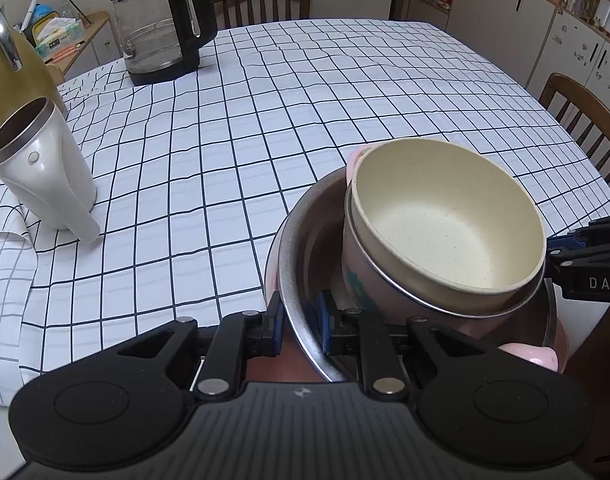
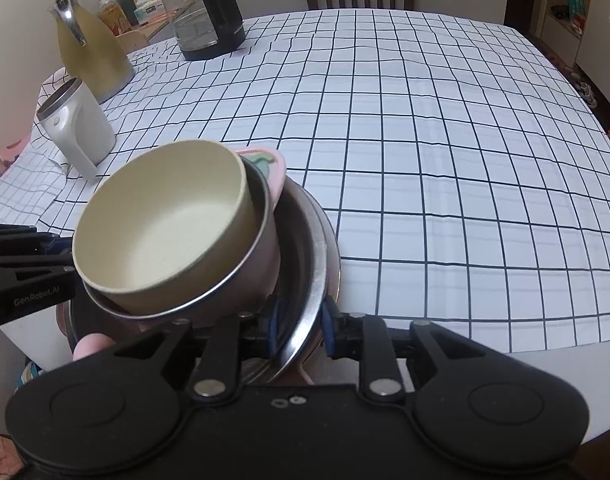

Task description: Organize plates and bowls

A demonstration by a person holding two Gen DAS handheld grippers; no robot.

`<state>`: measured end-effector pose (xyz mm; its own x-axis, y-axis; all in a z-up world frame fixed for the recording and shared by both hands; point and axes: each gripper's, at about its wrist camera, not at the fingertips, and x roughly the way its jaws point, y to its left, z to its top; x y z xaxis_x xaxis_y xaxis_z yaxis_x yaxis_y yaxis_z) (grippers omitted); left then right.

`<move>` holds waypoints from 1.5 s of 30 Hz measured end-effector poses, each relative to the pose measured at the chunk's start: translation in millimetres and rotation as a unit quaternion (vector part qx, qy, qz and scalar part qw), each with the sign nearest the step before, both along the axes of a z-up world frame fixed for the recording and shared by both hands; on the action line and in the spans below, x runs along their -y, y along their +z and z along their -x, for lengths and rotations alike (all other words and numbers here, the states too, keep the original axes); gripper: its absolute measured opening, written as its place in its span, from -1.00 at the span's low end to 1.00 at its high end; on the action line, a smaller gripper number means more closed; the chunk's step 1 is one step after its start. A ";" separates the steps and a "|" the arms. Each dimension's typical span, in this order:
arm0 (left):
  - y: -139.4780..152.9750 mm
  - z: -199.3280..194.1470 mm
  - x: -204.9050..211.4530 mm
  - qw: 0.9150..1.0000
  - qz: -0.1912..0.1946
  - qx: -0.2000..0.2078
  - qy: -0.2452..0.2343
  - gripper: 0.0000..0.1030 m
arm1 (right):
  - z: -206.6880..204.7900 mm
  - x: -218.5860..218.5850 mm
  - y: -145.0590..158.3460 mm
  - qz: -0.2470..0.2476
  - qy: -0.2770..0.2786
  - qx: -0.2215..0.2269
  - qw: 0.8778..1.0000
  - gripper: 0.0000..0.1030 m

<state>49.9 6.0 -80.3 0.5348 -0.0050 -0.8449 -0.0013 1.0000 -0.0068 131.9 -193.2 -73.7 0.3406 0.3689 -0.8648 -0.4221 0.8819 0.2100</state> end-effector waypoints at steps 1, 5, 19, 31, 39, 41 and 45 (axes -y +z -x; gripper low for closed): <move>0.3 0.4 0.0 1.000 -0.001 0.000 -0.001 -0.68 | -0.1 0.0 -0.2 0.000 -0.002 0.000 1.000 -0.50; 2.7 1.0 -1.7 1.000 0.000 -0.002 -0.001 -0.68 | 1.3 3.6 3.6 -0.006 -0.007 0.007 1.000 -0.41; 33.6 27.0 -9.8 0.998 0.004 0.051 0.046 0.15 | 16.3 24.8 36.3 -0.041 0.013 0.050 0.998 -0.06; 73.2 65.5 20.4 0.992 0.009 0.102 0.074 0.43 | 43.6 38.3 75.3 -0.084 0.062 0.103 0.989 0.44; 88.5 87.9 44.3 0.988 0.025 0.123 0.094 0.61 | 63.6 60.3 95.0 -0.102 0.068 0.145 0.982 0.83; 90.6 93.2 49.6 0.986 0.022 0.130 0.100 0.77 | 67.5 66.3 97.9 -0.104 0.065 0.152 0.981 0.86; 96.0 103.8 59.4 0.984 0.025 0.140 0.110 1.00 | 74.1 77.1 102.8 -0.108 0.060 0.160 0.979 0.92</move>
